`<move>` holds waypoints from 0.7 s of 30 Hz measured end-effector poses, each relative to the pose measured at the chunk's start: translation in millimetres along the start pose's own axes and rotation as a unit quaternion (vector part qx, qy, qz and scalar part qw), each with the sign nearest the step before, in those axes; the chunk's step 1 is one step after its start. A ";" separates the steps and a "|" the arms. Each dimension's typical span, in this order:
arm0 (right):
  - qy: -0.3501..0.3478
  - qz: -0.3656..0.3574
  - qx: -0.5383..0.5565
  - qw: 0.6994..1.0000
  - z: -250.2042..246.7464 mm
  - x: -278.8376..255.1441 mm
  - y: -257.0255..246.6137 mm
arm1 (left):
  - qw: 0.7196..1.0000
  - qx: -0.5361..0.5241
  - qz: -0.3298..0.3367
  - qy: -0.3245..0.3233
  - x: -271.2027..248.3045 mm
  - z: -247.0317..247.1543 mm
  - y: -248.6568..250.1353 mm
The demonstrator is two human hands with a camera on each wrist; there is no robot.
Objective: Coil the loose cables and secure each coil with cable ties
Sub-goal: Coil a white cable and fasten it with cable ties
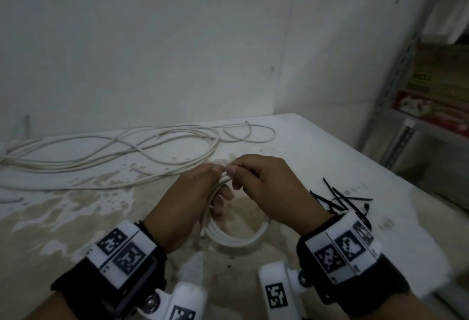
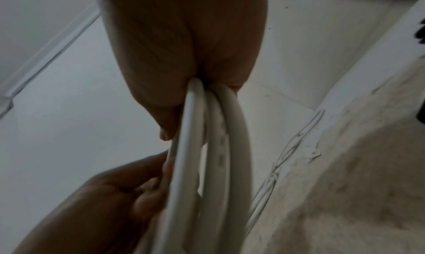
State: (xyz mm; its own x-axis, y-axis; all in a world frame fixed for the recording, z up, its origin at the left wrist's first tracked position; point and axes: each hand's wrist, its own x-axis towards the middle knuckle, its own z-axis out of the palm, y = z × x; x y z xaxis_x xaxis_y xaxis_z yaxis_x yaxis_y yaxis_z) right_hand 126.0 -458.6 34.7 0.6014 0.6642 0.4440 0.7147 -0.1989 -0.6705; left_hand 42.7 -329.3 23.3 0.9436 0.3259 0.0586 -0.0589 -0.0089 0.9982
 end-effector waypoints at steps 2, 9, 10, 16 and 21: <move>-0.010 0.019 0.005 1.000 -1.5 -0.6 3.3 | 1.000 -0.025 -0.003 -0.001 -0.7 5.7 -4.2; -0.040 0.059 0.012 0.997 1.1 -2.7 4.7 | 0.996 -0.063 -0.054 -0.013 -0.8 1.2 -15.1; -0.059 0.063 0.013 0.996 1.0 -2.5 4.2 | 0.996 -0.064 -0.064 -0.021 -1.2 -1.7 -15.4; -0.116 0.082 0.005 0.990 3.4 1.8 -2.2 | 0.987 -0.123 -0.099 -0.035 -6.8 -6.4 -21.5; -0.073 0.132 -0.086 0.985 -15.4 4.4 0.6 | 0.981 -0.166 -0.096 0.021 -3.8 -4.7 -28.8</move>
State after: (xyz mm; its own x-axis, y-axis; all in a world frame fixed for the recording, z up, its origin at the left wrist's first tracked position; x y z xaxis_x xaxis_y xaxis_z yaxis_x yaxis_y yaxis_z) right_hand 134.6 -466.8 45.4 0.7255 0.6671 0.1692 0.5980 -0.4893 -0.6348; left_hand 39.3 -325.8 -5.8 0.9336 0.3308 -0.1376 0.0088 0.3629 0.9318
